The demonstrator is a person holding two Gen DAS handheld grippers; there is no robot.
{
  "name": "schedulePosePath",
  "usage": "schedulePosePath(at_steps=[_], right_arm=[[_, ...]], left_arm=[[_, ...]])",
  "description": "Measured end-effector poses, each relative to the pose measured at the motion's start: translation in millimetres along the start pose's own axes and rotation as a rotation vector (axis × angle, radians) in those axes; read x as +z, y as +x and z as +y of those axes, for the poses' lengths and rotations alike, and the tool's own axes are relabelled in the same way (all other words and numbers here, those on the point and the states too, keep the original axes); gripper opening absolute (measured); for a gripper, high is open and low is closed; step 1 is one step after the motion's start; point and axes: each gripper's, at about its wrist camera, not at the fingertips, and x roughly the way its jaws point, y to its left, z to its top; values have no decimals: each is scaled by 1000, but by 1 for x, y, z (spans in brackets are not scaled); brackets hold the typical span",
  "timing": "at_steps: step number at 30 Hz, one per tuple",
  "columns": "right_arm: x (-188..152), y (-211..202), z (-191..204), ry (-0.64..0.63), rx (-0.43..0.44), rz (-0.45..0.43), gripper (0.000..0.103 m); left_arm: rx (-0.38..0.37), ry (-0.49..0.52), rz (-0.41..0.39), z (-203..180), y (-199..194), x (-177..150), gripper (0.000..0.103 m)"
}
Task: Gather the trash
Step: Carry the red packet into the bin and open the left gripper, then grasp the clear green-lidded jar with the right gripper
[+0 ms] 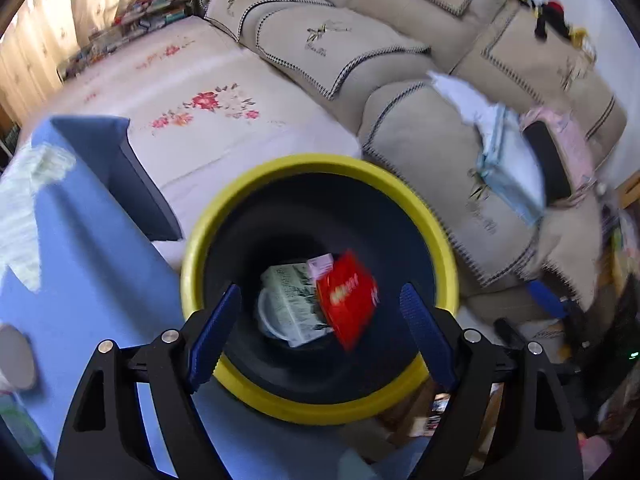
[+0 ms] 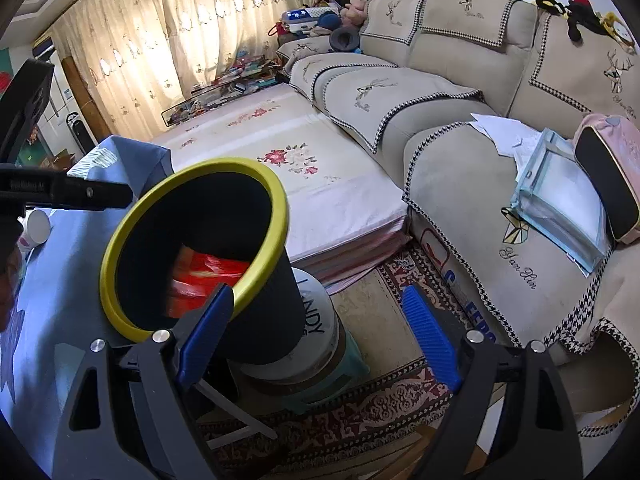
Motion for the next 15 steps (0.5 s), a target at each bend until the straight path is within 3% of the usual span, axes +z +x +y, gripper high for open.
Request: schedulePosePath(at_steps=[3, 7, 12, 15], right_arm=[[-1, 0, -2, 8, 5, 1, 82], [-1, 1, -1, 5, 20, 1, 82], [0, 4, 18, -23, 58, 11, 82], [3, 3, 43, -66, 100, 9, 82]], left_arm=[[-20, -16, -38, -1, -9, 3, 81], [-24, -71, -194, 7, -45, -2, 81], [-7, -210, -409, 49, -110, -50, 86], [47, -287, -471, 81, -146, -91, 88]])
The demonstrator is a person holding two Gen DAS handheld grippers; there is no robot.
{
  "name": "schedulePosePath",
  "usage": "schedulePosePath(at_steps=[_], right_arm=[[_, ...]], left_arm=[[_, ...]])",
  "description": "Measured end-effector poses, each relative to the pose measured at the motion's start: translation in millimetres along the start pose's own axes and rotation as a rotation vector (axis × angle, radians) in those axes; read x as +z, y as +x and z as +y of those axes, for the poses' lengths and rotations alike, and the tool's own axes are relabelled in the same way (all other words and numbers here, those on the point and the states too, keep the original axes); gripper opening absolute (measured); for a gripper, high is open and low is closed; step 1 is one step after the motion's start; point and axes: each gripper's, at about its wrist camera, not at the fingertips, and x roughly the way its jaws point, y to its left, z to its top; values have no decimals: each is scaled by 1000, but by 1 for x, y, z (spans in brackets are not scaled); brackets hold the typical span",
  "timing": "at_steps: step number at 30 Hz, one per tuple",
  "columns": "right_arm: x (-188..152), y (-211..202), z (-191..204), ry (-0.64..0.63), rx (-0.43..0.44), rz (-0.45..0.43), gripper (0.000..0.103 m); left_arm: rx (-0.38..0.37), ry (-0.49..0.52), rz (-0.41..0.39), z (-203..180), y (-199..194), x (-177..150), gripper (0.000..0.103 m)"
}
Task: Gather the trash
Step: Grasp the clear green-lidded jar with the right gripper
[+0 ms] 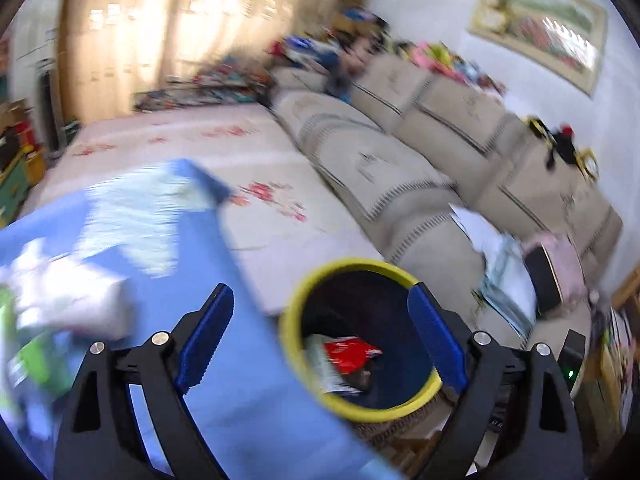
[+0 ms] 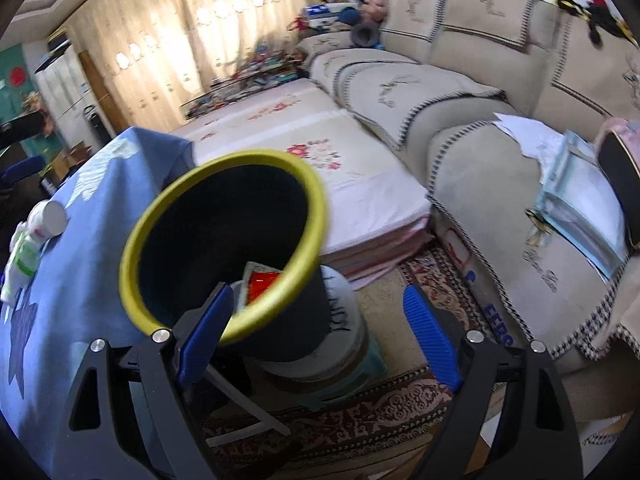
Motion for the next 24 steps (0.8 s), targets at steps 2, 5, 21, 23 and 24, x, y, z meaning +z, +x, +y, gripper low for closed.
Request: schedulePosePath(at_steps=[2, 5, 21, 23, 24], right_arm=[[7, -1, 22, -32, 45, -12, 82], [20, -8, 65, -97, 115, -43, 82], [5, -4, 353, -509, 430, 6, 82], [-1, 1, 376, -553, 419, 8, 82], [-3, 5, 385, -569, 410, 14, 82]], left_arm=[[57, -38, -30, 33, -34, -14, 88], [176, -79, -83, 77, -85, -41, 91], [497, -298, -194, 234, -243, -177, 96], [490, -301, -192, 244, -245, -183, 96], [485, -300, -192, 245, -244, -184, 96]])
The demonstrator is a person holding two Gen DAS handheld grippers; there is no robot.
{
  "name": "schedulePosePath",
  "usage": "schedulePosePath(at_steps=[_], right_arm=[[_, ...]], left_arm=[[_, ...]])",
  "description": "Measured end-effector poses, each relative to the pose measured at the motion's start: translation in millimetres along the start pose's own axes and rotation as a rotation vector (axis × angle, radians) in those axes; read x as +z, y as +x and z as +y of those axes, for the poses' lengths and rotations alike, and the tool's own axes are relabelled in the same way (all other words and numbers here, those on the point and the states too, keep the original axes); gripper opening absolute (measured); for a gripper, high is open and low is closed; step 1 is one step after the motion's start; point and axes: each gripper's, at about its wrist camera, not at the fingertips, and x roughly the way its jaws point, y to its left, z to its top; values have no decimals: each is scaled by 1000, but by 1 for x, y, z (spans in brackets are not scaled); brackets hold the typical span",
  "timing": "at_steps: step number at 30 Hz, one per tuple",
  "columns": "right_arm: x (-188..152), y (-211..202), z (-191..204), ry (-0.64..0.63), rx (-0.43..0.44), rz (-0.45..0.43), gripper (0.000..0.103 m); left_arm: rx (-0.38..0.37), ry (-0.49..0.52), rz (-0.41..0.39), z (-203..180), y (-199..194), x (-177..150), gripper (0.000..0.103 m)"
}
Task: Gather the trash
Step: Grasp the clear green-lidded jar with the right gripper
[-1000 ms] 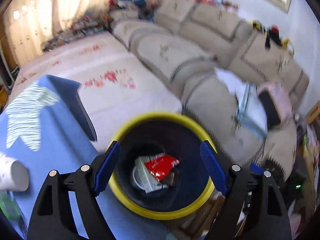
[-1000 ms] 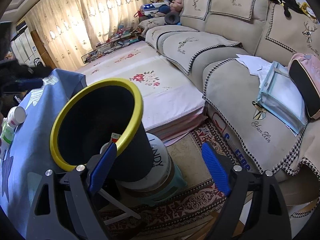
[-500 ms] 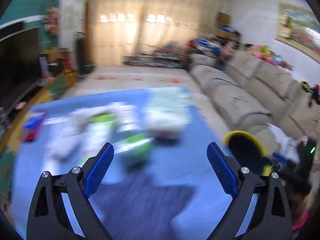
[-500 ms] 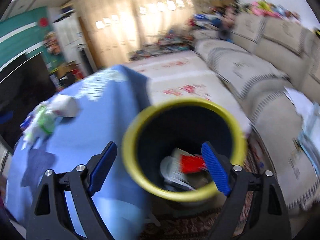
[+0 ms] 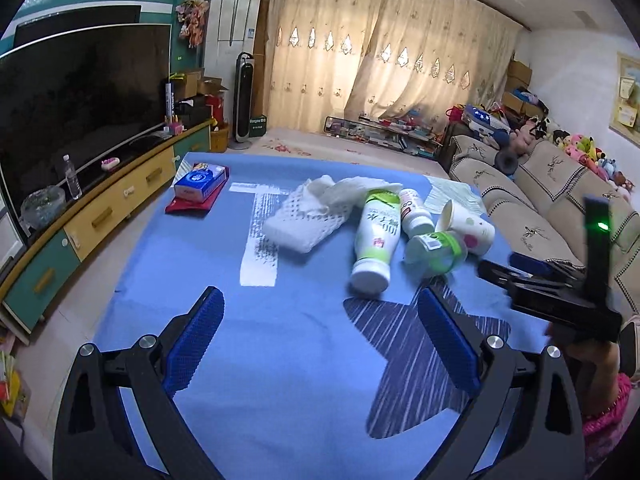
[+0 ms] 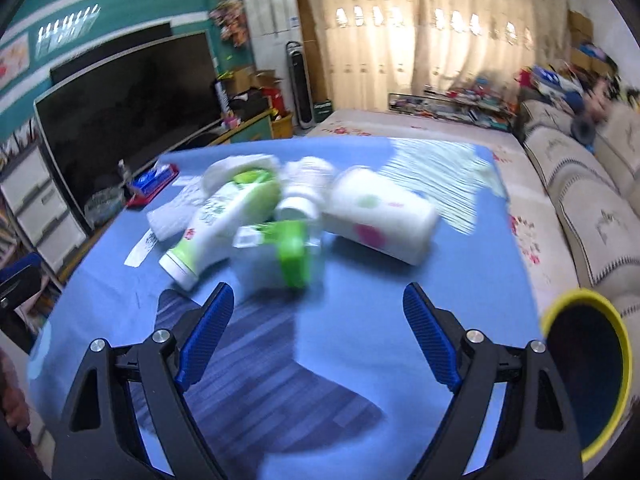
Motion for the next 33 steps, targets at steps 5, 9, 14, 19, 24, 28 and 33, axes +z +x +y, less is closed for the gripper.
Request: schedulePosePath(at_steps=[5, 9, 14, 19, 24, 28, 33], right_arm=[[13, 32, 14, -21, -30, 60, 82], [19, 54, 16, -19, -55, 101, 84], [23, 74, 17, -11, -60, 129, 86], [26, 89, 19, -11, -81, 135, 82], [23, 86, 20, -16, -88, 152, 67], [16, 64, 19, -16, -80, 127, 67], [7, 37, 9, 16, -62, 104, 67]], left_arm=[[-20, 14, 6, -1, 3, -7, 96], [-41, 2, 19, 2, 9, -11, 96], [-61, -12, 42, 4, 17, -16, 96], [-64, -14, 51, 5, 20, -19, 96], [-64, -14, 61, 4, 22, -21, 96], [-70, -8, 71, -2, 25, -21, 96], [-81, 16, 79, -16, 29, -21, 96]])
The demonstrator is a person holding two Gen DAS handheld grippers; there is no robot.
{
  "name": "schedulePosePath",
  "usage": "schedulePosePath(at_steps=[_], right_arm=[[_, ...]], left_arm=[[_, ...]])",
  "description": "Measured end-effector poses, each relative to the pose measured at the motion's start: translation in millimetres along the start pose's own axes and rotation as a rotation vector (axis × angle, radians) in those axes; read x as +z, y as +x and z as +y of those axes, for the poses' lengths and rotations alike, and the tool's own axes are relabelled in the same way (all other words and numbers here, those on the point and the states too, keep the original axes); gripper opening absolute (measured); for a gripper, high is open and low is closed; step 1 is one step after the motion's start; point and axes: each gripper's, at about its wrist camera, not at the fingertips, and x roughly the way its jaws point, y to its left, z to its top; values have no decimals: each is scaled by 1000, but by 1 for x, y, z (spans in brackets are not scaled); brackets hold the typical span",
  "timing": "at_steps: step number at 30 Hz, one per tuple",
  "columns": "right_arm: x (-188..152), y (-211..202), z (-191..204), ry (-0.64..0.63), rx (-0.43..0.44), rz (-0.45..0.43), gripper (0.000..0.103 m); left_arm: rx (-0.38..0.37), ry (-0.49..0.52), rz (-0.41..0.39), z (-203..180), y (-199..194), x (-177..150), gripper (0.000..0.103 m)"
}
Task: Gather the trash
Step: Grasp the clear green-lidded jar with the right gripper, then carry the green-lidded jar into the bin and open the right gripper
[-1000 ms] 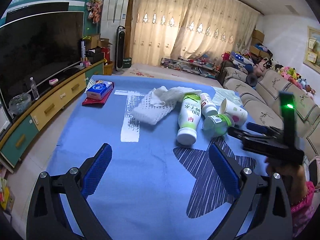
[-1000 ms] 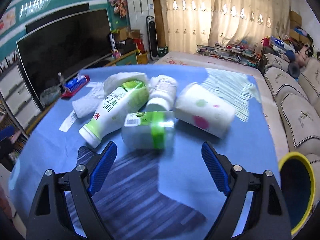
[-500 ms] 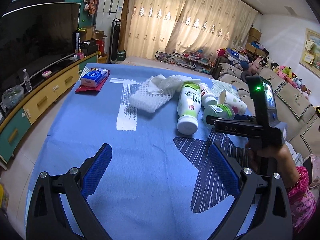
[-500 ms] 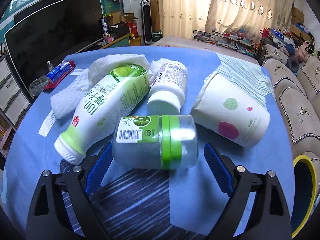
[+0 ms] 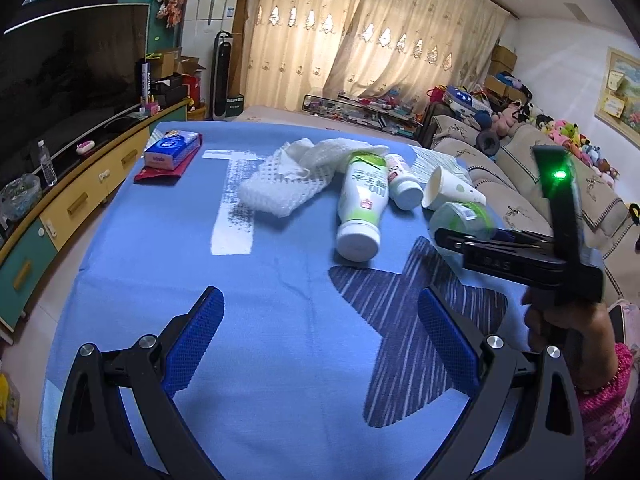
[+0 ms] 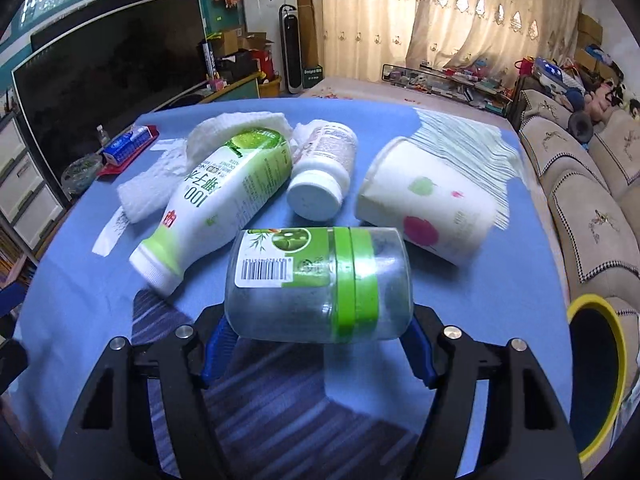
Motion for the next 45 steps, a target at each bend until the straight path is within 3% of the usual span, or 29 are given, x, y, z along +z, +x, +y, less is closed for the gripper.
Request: schedulePosePath(at_steps=[9, 22, 29, 37, 39, 45], right_arm=[[-29, -41, -49, 71, -39, -46, 67], [-92, -73, -194, 340, -283, -59, 67], [-122, -66, -251, 431, -392, -9, 67], [-141, -50, -289, 494, -397, 48, 67], [-142, -50, -292, 507, -392, 41, 73], [-143, -57, -294, 511, -391, 16, 75]], left_arm=[[-27, 59, 16, -37, 5, 3, 96], [-56, 103, 72, -78, 28, 5, 96], [-52, 140, 91, -101, 39, 8, 96], [-46, 161, 122, -117, 55, 8, 96], [-44, 167, 124, -119, 57, 8, 96], [-34, 176, 127, -121, 61, 11, 96]])
